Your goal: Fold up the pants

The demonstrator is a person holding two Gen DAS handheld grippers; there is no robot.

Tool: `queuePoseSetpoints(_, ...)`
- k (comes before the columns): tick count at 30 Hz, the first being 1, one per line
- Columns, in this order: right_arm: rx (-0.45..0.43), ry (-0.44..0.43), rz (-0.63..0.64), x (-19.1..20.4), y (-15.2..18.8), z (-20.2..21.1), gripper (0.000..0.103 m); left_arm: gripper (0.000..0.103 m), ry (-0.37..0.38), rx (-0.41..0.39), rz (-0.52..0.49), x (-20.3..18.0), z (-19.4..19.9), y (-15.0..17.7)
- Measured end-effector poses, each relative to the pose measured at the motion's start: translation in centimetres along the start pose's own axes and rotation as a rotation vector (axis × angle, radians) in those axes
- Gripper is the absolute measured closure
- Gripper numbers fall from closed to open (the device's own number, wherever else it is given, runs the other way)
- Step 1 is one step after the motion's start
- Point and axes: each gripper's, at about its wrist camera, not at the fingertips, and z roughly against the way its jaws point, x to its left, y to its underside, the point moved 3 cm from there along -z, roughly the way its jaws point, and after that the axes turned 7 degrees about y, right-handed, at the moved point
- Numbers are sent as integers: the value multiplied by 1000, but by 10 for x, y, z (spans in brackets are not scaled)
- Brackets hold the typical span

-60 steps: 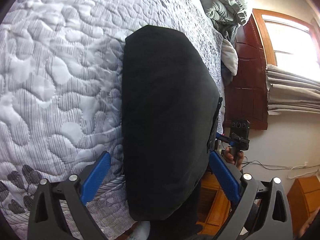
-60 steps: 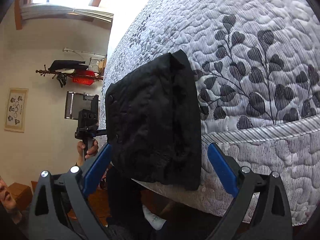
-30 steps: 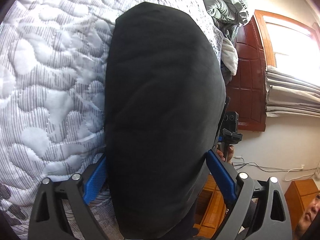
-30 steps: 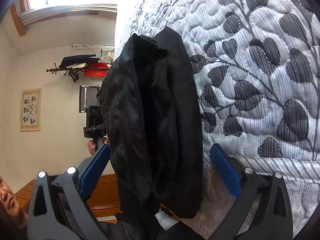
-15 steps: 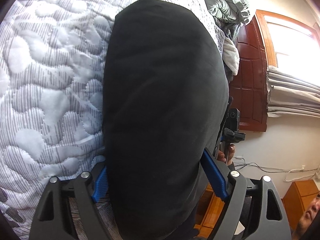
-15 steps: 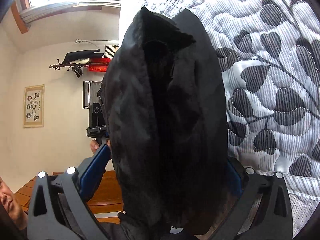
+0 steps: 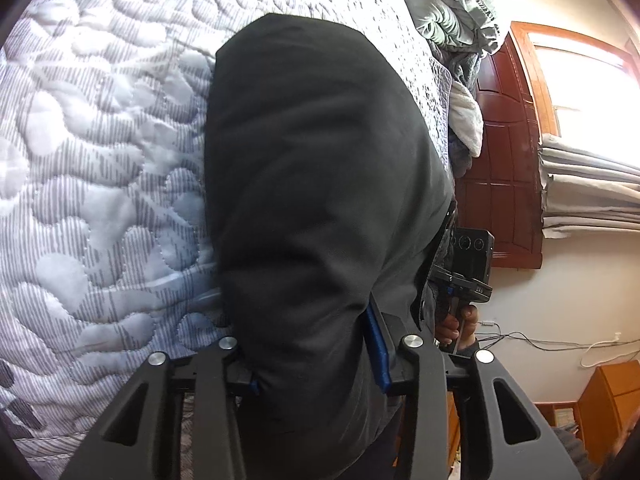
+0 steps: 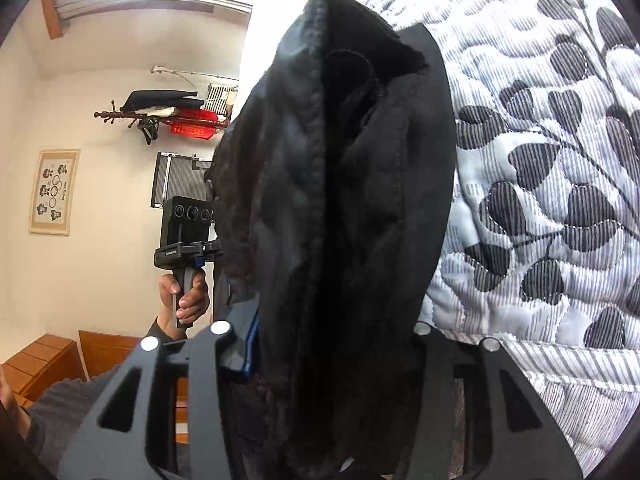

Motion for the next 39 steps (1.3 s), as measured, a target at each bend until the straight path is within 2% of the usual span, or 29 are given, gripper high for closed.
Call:
queuePoseSetpoints(10,-22,5,33,33,1,3,69,68,5,-33,-6,-7,7,6)
queuePoseSetpoints(15,-23,3,70,58,-14,3,69,69,12,-60,-33,-19,25,3)
queuePoseSetpoints(20,-18,0,131,91,-60,-8,69,69,-5,-118,-66,-31,58,-20)
queuePoseSetpoints(26,9,-6,175,120,-135,-47,69,69,-34,-175,-60,-23,101,-72)
queuePoseSetpoints(33,60,30,189,132,-202,-94,69,69,-79,-168,-21,11,130,-136)
queuePoseSetpoints(39,96,40,144,115,-229,-128,69,68,-97,-144,24,44,136,-166)
